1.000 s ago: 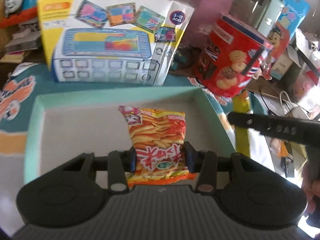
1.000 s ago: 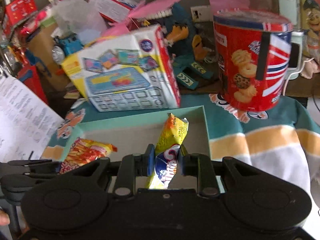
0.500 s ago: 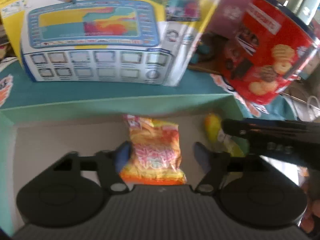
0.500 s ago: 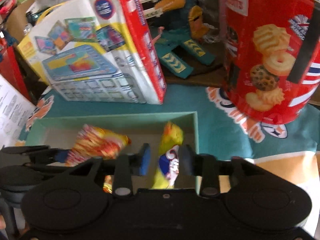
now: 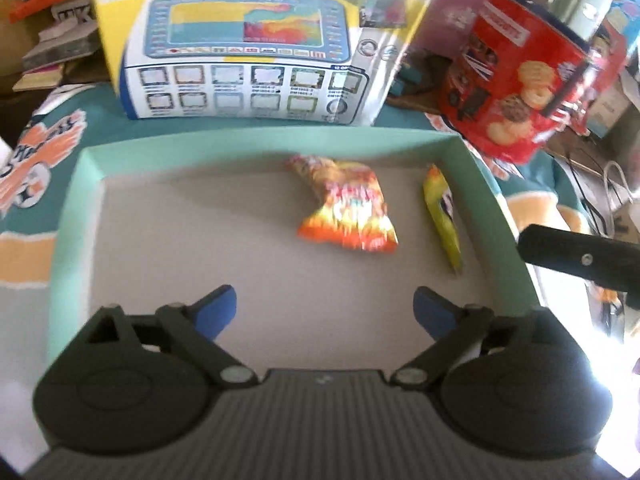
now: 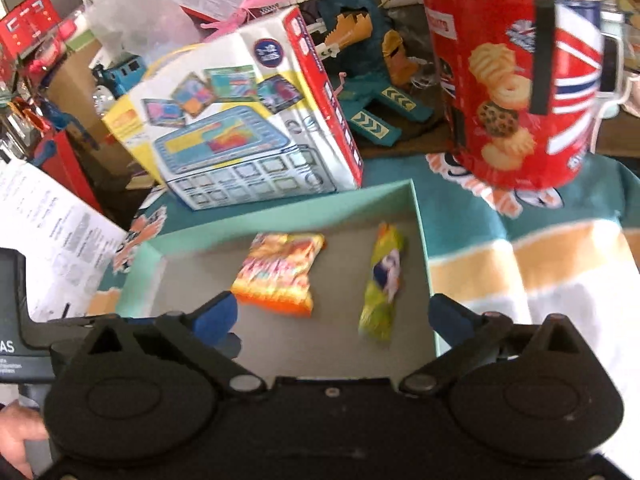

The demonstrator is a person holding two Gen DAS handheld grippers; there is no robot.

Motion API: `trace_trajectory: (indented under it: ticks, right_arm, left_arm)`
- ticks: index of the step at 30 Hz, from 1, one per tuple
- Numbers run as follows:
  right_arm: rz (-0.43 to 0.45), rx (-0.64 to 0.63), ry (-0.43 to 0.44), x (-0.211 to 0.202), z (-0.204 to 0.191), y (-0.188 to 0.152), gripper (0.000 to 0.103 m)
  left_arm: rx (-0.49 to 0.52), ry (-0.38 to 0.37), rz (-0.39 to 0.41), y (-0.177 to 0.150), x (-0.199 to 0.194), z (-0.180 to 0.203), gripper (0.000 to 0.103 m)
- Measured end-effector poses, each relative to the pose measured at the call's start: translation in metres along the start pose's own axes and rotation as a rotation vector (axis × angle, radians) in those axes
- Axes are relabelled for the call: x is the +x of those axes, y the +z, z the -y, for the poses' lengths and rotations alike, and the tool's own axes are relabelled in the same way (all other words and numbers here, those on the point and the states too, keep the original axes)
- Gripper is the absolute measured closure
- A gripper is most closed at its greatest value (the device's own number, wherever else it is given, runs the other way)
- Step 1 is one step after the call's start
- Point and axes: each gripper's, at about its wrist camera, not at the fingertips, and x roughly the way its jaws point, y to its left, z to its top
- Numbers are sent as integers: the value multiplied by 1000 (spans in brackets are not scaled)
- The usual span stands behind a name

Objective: Organize snacks
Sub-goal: 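Carry both snacks into the teal box and open both tools, then grasp the yellow WINSUN pack with left tool while right tool grasps orange silver-striped bag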

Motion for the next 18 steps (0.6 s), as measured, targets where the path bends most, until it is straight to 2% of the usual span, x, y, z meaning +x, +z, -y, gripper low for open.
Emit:
trace_trajectory:
  ticks: [5,10,14,18]
  right_arm:
    - [-37,42,5,-39,-12,-37,0]
    - [-87,61,-8,-48,-25,-80,0]
    - [-120,63,-18,-50,-33,-108,0]
    - [-137,70,-32,-47,-39,-121,0]
  left_arm:
    - [-16,17,12,-35,-41,-19,1]
    - [-50,42,0,-73,-67,-48,0]
    - [-83,65,-20,-99,-74,-66,0]
    - [-88,81,-50,-119,-71,-75,0]
